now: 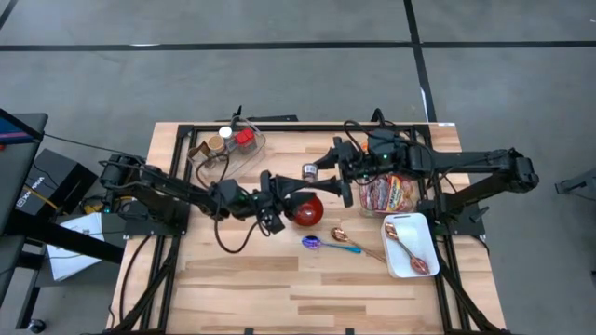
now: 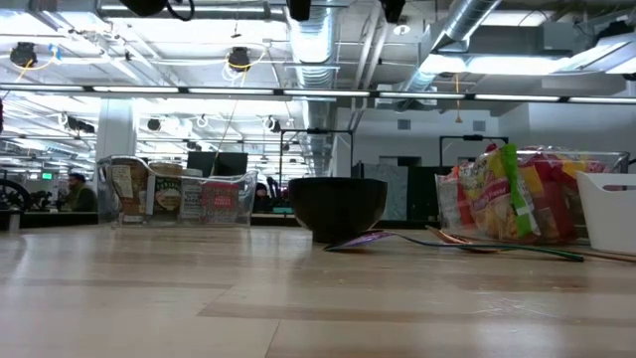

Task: Pick & Place Food Item
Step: Put the brown seasoning bottle into the left transparent bin

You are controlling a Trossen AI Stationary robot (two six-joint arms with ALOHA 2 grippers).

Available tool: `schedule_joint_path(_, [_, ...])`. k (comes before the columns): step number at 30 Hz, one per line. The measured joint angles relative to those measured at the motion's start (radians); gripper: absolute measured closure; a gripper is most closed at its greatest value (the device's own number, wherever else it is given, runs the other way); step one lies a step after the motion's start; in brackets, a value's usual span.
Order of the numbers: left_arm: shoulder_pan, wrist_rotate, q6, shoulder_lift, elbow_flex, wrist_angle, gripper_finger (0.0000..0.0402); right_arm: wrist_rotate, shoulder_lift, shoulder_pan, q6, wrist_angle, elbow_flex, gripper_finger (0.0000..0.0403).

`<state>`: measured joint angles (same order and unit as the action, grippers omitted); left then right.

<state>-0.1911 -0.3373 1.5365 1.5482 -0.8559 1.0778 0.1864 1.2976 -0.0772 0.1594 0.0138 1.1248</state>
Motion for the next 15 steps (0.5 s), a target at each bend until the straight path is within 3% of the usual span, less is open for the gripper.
schedule_joint_path(10, [0.043, 0.015, -0.073, 0.0, -0.042, -0.102, 0.0138, 0.0, 0.0, -0.003, -0.012, -0.006, 0.0, 0.0171])
schedule_joint_path(15, [0.049, 0.012, -0.082, 0.0, -0.042, -0.103, 0.0161, 0.0, 0.0, -0.003, -0.018, -0.006, 0.0, 0.0171])
